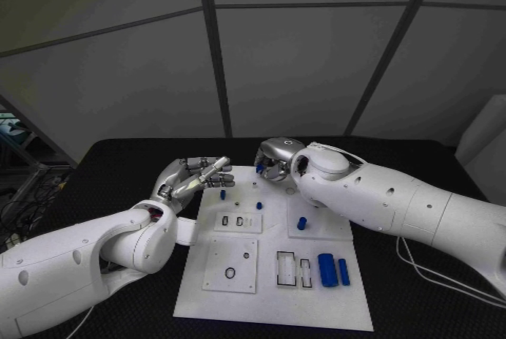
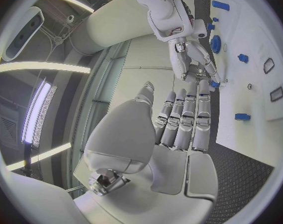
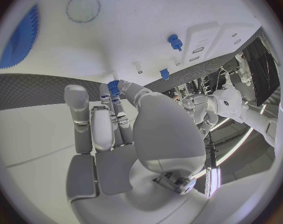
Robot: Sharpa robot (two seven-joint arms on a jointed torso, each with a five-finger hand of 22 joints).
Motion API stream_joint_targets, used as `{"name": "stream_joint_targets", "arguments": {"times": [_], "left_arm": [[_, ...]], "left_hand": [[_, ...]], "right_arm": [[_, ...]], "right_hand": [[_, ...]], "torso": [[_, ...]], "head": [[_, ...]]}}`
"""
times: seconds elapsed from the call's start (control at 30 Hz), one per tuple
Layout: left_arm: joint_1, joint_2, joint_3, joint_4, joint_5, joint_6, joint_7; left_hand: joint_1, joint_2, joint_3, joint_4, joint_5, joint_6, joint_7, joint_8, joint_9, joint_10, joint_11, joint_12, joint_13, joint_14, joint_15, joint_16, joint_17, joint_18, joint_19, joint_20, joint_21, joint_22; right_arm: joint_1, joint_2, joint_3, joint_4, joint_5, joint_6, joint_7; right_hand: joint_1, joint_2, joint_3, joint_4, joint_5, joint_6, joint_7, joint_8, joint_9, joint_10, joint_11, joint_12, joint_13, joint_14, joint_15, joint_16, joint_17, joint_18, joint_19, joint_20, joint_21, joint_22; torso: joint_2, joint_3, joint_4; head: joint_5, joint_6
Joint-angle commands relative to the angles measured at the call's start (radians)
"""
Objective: Assemble the parts on the task board
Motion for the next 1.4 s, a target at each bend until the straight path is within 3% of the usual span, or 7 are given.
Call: {"name": "stream_joint_targets", "arguments": {"times": [0.03,0.23,0.57,0.9,1.1,1.27,1.4], "left_arm": [[0.002,0.000,0.001,0.000,-0.007,0.010,0.001],[0.002,0.000,0.001,-0.002,-0.007,0.010,0.000],[0.002,0.001,0.001,-0.006,-0.007,0.007,-0.005],[0.002,0.002,0.001,-0.005,-0.007,0.007,-0.005],[0.002,0.001,0.001,-0.005,-0.007,0.007,-0.005],[0.002,0.000,0.001,-0.007,-0.007,0.008,-0.005],[0.002,-0.003,0.001,-0.010,-0.007,0.010,-0.004]], "left_hand": [[0.008,0.002,0.001,-0.007,-0.003,-0.001,0.009,-0.007,-0.002,0.001,0.006,-0.004,-0.001,-0.009,0.000,-0.003,0.001,-0.018,0.007,-0.002,-0.006,-0.001],[0.008,0.002,0.001,-0.007,-0.003,-0.001,0.009,-0.007,-0.002,0.001,0.006,-0.004,-0.001,-0.009,0.000,-0.003,0.001,-0.018,0.007,-0.002,-0.006,-0.001],[0.008,0.002,0.001,-0.008,-0.003,-0.001,0.009,-0.007,-0.002,0.000,0.006,-0.004,-0.001,-0.010,0.001,-0.004,0.001,-0.018,0.007,-0.001,-0.006,-0.001],[0.007,0.003,0.001,-0.007,-0.003,-0.001,0.009,-0.008,-0.001,0.000,0.006,-0.005,-0.001,-0.010,0.001,-0.006,0.001,-0.018,0.008,-0.001,-0.007,-0.001],[0.007,0.003,0.001,-0.007,-0.003,-0.001,0.009,-0.008,-0.001,0.000,0.006,-0.005,-0.001,-0.010,0.001,-0.006,0.001,-0.018,0.008,-0.001,-0.007,-0.001],[0.007,0.003,0.001,-0.007,-0.003,-0.001,0.009,-0.008,-0.001,0.000,0.006,-0.005,-0.001,-0.010,0.001,-0.006,0.001,-0.018,0.008,-0.001,-0.007,-0.001],[0.007,0.003,0.001,-0.007,-0.003,-0.001,0.009,-0.008,-0.001,0.000,0.006,-0.005,-0.001,-0.010,0.001,-0.006,0.001,-0.018,0.008,-0.001,-0.007,-0.001]], "right_arm": [[-0.004,-0.003,-0.005,0.001,-0.001,0.026,-0.003],[-0.004,-0.006,-0.005,0.006,-0.001,-0.001,-0.001],[-0.004,-0.007,-0.005,0.005,-0.001,-0.042,0.002],[-0.004,-0.008,-0.005,0.007,-0.001,-0.047,0.002],[-0.004,-0.010,-0.005,0.011,-0.001,-0.072,0.001],[-0.005,-0.040,-0.005,0.046,0.008,-0.126,0.006],[-0.005,-0.120,-0.004,0.132,0.059,-0.161,0.014]], "right_hand": [[-0.007,-0.004,0.001,0.007,-0.004,-0.001,0.001,0.005,0.001,-0.008,0.001,-0.003,0.000,0.045,0.008,0.006,-0.001,-0.016,-0.007,0.002,0.002,0.001],[-0.007,-0.006,0.001,0.007,-0.004,0.000,0.001,0.006,0.002,-0.008,0.001,-0.002,0.000,0.044,0.008,0.006,-0.001,-0.016,-0.008,0.003,0.002,0.001],[-0.022,-0.028,-0.020,0.016,-0.024,-0.041,0.000,0.003,-0.002,-0.062,0.008,-0.002,-0.002,0.042,0.013,0.008,-0.005,-0.012,-0.026,0.010,-0.010,-0.021],[-0.022,-0.028,-0.023,0.016,-0.023,-0.045,-0.001,0.003,-0.001,-0.068,0.008,0.000,-0.002,0.041,0.014,0.006,-0.009,-0.011,-0.028,0.010,-0.011,-0.023],[-0.021,-0.032,-0.053,0.019,-0.040,-0.101,-0.006,0.003,-0.003,-0.112,0.013,0.004,-0.001,0.031,0.018,-0.013,-0.044,-0.004,-0.055,0.014,-0.037,-0.064],[-0.019,-0.031,-0.066,0.019,-0.041,-0.113,-0.009,0.004,-0.002,-0.120,0.014,0.011,0.000,0.030,0.019,-0.018,-0.052,-0.003,-0.059,0.015,-0.042,-0.071],[-0.021,-0.028,-0.080,0.025,-0.030,-0.108,-0.002,0.009,0.001,-0.104,0.009,0.029,0.003,0.030,0.015,-0.017,-0.053,-0.003,-0.055,0.014,-0.040,-0.067]], "torso": [[0.000,0.0002,0.0003],[0.001,0.0002,0.0002],[0.001,-0.0005,0.0007],[0.001,-0.0005,-0.0002],[0.002,-0.0003,0.0002],[0.000,0.0013,-0.0016],[-0.001,0.0017,-0.0054]], "head": [[0.000,-0.001],[0.001,-0.001],[0.002,-0.003],[0.001,-0.004],[0.000,-0.002],[-0.002,0.002],[-0.009,0.006]]}}
